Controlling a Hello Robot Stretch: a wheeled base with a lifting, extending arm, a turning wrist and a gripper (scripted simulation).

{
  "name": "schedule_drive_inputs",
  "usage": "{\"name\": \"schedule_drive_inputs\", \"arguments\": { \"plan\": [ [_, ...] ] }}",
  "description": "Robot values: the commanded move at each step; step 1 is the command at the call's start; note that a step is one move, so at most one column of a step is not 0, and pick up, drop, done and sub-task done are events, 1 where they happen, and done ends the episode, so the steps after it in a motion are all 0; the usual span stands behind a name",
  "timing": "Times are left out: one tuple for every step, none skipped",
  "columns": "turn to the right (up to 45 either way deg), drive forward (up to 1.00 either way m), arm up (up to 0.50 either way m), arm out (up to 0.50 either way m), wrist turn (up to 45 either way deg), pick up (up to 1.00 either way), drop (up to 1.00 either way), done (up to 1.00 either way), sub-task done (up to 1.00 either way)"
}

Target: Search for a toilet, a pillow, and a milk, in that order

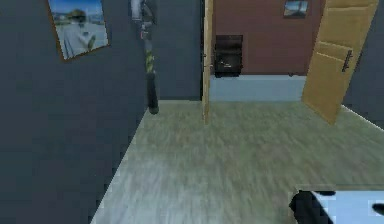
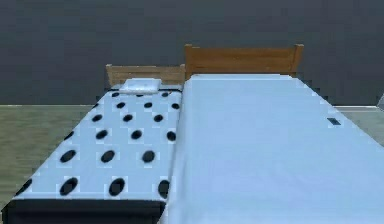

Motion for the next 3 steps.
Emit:
{"name": "schedule_drive_inputs", "arguments": {
  "plan": [
    [0.0, 0.3, 0.0, 0.0, 0.0, 0.0, 0.0, 0.0, 0.0],
    [15.0, 0.0, 0.0, 0.0, 0.0, 0.0, 0.0, 0.0, 0.0],
    [0.0, 0.85, 0.0, 0.0, 0.0, 0.0, 0.0, 0.0, 0.0]
  ]
}}
